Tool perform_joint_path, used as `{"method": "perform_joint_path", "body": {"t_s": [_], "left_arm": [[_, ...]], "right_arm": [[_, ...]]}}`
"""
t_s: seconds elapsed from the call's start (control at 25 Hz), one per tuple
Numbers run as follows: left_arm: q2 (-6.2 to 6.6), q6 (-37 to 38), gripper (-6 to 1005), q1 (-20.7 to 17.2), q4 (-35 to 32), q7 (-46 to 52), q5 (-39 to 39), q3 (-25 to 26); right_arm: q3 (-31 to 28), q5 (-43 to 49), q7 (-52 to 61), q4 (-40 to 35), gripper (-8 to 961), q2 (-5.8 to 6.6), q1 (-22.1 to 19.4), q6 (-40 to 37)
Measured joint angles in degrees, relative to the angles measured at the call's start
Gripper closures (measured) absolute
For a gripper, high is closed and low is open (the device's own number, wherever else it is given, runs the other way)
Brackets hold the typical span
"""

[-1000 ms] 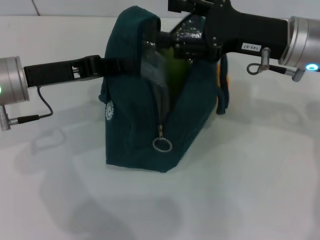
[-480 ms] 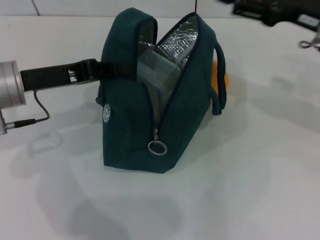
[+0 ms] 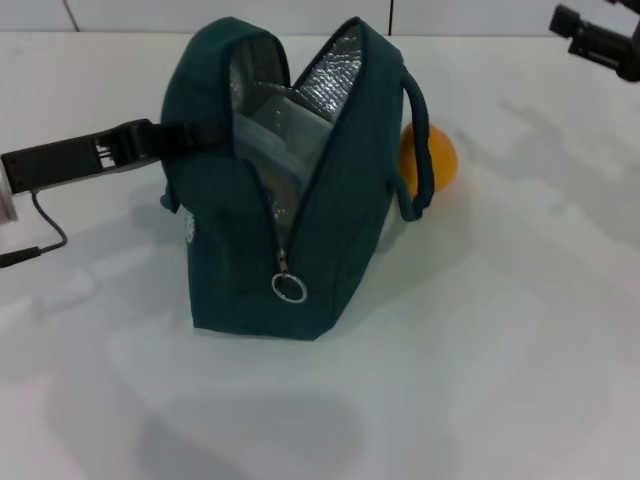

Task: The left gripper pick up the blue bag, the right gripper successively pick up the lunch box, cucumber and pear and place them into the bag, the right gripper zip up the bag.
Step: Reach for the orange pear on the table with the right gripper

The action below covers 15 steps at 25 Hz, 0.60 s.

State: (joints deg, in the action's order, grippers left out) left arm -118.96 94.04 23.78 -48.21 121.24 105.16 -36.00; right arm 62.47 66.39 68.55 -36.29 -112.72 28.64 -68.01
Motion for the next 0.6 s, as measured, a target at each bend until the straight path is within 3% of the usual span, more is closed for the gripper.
{"method": "perform_joint_path", "body": {"t_s": [0.24, 0.6], "left_arm": [[0.74, -0.9, 962, -0.4, 5.8, -4.0, 0.4, 4.6], [0.42, -2.9, 962, -1.5, 6.3, -4.4, 0.6, 4.9]], "right_arm": [[0.5, 0.1, -2.8, 5.2, 110, -0.6, 0.7, 1.2], [1.4, 1.4, -7.3, 10.6, 110, -3.02, 5.2, 4.4]]}}
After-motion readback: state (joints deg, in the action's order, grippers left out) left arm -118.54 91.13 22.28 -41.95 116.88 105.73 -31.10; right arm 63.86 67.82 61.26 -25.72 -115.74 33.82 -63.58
